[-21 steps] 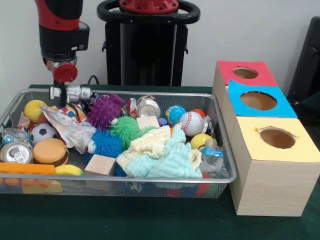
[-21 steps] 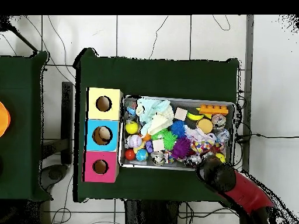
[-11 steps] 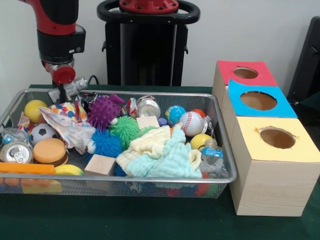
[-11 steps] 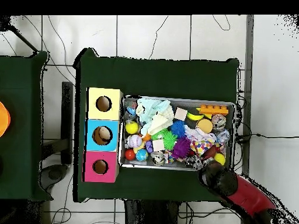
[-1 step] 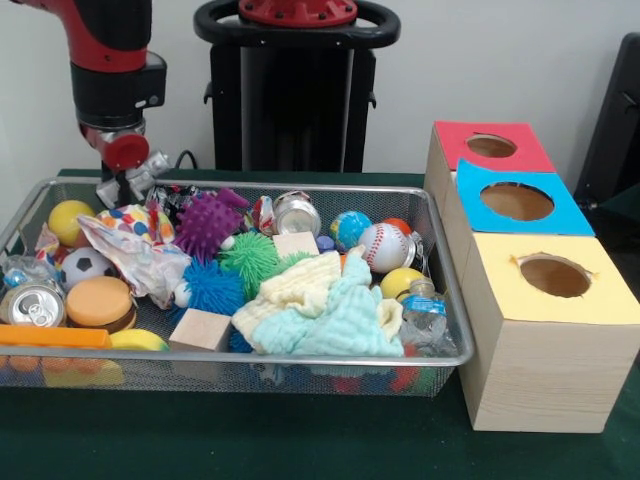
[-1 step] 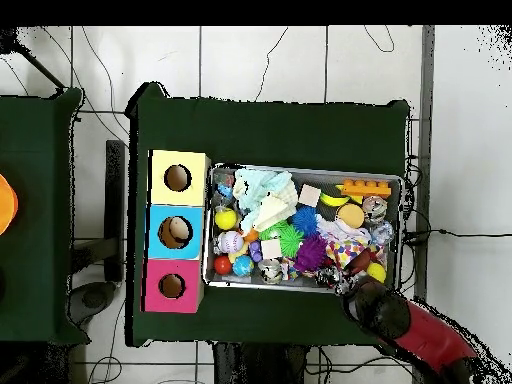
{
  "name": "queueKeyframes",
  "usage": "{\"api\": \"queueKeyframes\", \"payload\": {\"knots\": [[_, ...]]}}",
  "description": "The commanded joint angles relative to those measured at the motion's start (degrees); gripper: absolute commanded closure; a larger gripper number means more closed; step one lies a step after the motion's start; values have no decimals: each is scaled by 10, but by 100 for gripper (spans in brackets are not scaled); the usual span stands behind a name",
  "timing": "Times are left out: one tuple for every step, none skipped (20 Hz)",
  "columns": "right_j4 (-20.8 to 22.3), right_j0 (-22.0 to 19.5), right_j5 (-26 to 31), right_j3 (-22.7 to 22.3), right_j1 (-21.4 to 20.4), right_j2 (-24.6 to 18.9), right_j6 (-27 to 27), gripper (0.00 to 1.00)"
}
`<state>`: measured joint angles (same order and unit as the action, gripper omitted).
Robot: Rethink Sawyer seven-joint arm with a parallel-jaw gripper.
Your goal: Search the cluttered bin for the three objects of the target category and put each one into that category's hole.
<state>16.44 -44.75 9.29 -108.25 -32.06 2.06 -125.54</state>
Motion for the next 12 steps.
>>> {"api": "queueKeyframes", "payload": {"knots": [[78, -59, 65, 44, 15, -75, 119, 0], [97, -80, 78, 57, 18, -101, 152, 0], [116, -95, 75, 64, 16, -124, 173, 0], [148, -127, 55, 67, 10, -170, 202, 0], [161, -137, 52, 68, 3, -185, 206, 0], [188, -153, 40, 66, -13, -212, 219, 0], [196, -161, 48, 65, -23, -226, 223, 0], [199, -171, 65, 59, -41, -240, 230, 0], [192, -176, 88, 56, -49, -243, 225, 0], [182, -181, 113, 46, -58, -243, 217, 0], [185, -191, 120, 41, -62, -251, 214, 0], [174, -196, 145, 30, -67, -248, 205, 0]]}}
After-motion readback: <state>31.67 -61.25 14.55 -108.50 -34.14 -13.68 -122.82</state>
